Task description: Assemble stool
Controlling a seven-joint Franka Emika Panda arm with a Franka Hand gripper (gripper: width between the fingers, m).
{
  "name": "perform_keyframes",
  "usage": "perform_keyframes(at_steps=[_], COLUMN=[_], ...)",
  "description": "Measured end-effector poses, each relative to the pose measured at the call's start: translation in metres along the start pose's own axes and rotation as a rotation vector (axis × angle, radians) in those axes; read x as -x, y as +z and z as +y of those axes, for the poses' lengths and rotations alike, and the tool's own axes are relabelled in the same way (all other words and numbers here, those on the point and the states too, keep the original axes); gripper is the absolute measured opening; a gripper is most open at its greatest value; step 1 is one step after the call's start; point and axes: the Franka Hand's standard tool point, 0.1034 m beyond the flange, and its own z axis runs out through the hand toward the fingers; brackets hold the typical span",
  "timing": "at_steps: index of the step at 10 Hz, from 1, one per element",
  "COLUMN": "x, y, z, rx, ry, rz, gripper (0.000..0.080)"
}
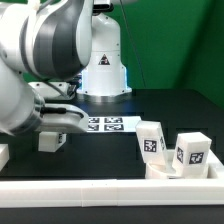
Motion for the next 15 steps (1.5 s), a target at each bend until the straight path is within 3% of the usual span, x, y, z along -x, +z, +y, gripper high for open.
perform_keyframes(at_steps=[1,2,7,10,11,12,15], x=[-0.01,-0.009,-0.022,-0.02,-0.02,-0.02,-0.021], y=[-0.008,-0.011,0.001,0.004,0.004,0.004,0.001], z=[-0.001,-0.003,-0.01,-0.011,-0.011,-0.011,-0.013], rx=[0.011,0.014,0.044,0.044,0.044,0.045,0.05], ry=[-0.004,-0.007,-0.017,-0.018,-0.018,-0.019,-0.022], rz=[0.031,0.039,0.086,0.084,0.084,0.084,0.089], gripper=[0.0649,0.0649,0.0649,0.0622,0.045,0.0336,0.0336])
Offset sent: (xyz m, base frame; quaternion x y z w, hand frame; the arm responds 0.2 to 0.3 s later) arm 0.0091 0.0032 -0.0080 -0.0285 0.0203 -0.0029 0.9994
